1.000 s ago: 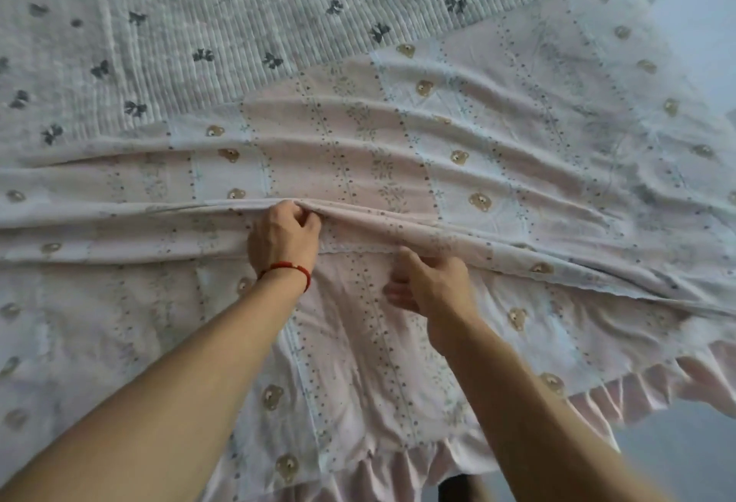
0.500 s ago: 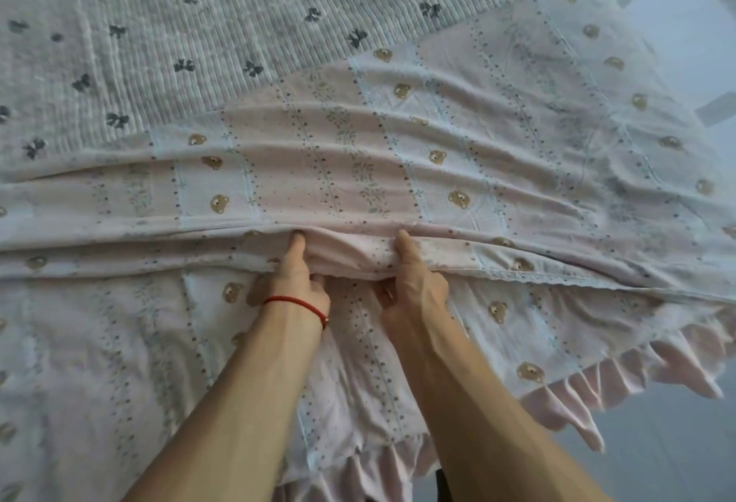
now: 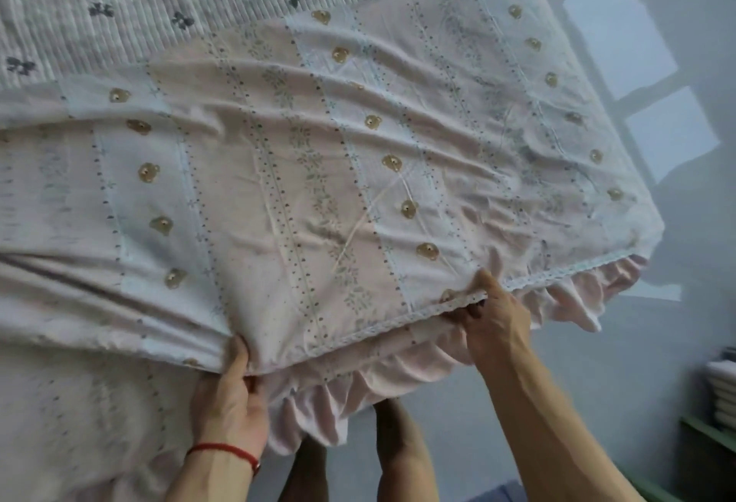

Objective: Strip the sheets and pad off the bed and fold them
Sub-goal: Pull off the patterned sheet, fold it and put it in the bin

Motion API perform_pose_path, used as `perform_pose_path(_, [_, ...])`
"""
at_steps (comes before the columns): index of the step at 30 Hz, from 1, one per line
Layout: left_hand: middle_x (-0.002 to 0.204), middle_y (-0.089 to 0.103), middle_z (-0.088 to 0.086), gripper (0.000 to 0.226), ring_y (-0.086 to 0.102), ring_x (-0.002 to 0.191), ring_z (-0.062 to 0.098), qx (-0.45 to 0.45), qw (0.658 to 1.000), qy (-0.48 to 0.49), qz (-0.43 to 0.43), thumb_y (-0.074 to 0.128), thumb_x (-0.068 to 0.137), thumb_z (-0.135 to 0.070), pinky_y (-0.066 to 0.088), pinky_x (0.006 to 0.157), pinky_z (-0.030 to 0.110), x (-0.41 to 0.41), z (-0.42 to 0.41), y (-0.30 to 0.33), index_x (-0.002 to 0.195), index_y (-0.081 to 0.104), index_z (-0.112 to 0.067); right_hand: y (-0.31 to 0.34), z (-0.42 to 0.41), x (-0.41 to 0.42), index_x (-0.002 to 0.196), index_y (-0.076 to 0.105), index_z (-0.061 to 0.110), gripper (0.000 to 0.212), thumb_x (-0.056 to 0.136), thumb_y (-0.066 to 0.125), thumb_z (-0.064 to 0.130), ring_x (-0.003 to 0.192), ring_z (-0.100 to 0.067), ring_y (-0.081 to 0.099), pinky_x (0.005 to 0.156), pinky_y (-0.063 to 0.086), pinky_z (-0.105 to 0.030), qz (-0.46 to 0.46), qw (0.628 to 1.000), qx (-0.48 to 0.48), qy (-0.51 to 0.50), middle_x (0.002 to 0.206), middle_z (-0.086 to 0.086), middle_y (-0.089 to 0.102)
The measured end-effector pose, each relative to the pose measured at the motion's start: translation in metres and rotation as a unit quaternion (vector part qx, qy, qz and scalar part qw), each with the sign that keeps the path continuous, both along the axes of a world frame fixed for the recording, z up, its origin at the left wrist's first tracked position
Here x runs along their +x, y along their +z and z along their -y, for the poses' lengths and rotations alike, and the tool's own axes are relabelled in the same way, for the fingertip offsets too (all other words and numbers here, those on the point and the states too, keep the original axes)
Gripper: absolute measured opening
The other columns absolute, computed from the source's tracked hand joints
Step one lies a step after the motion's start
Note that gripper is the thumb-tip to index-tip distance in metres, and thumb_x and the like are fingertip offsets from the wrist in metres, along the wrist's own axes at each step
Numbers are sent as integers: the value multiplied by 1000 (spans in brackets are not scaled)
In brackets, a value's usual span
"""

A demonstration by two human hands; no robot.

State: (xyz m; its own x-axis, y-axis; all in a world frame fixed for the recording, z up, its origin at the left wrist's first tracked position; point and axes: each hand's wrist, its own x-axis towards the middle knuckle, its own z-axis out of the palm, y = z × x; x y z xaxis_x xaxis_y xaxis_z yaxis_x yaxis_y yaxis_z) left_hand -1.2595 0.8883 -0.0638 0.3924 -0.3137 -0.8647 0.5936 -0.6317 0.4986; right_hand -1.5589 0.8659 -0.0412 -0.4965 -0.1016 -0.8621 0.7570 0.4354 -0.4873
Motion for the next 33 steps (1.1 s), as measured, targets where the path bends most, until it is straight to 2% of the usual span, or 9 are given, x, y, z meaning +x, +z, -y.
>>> perform_pose_path(4, [112,73,4,38,72,95,15,0,996,-34,78,74,90,-31,59,61,25,1,-18,-3,122,68,-13,0,-9,-20,102,63,-2,26,89,77,16,62,-27,74,63,60,-42,-19,998,-6,67,79,-16,75])
perform_pose_path(13, [98,76,-2,46,74,84,7,-46,996,63,-51,60,97,-16,60,73,20,1,-42,4,142,55,-11,-11,-38,-34,113,65,-4,37,88,78,20,92,-34,76,85,61,-48,-52,987,-13,148,102,-19,76])
perform_pose_path(16, [117,72,6,41,71,99,14,-27,999,-9,31,66,95,-18,61,74,25,-1,-48,-1,134,60,-10,-15,-39,-35,101,66,-8,40,84,83,25,71,-28,76,72,63,-44,-129,967,48,214,83,-17,75])
perform_pose_path(19, [105,76,9,32,74,95,25,25,990,-65,121,80,83,-27,63,77,42,0,-52,-10,110,71,-10,-8,-33,-37,89,68,-5,42,82,84,33,56,-26,73,60,62,-40,-189,923,109,317,70,-14,74])
perform_pose_path(22, [82,77,12,22,75,67,29,43,979,-115,163,80,84,-22,61,59,35,0,-53,-9,96,69,-6,3,-37,-33,116,58,-6,63,80,84,39,68,-25,72,64,57,-34,-246,906,148,310,92,-10,72])
perform_pose_path(24, [70,75,13,26,71,53,30,27,971,-148,186,78,86,-21,59,49,32,-4,-51,1,98,65,-2,14,-40,-17,131,44,4,65,86,78,38,85,-22,60,78,45,-32,-369,861,199,290,103,-4,59])
perform_pose_path(28, [63,72,12,29,67,47,31,35,963,-166,210,77,87,-23,59,48,40,-7,-53,8,96,61,-1,33,-17,67,120,53,22,33,94,69,31,75,-19,58,65,41,-30,-399,781,-17,480,88,-3,58])
perform_pose_path(31, [72,74,13,25,72,62,34,52,958,-240,145,75,90,-26,62,67,54,-7,-54,13,95,63,-4,21,6,145,121,59,29,25,99,60,40,100,-10,58,83,52,-31,-336,581,-153,726,117,6,58])
perform_pose_path(33, [79,74,14,15,72,65,30,66,956,-257,123,70,92,-22,62,66,43,15,-52,26,97,62,-10,16,23,203,138,52,31,37,103,49,45,130,-19,47,105,44,-38,-325,447,-202,809,144,2,48])
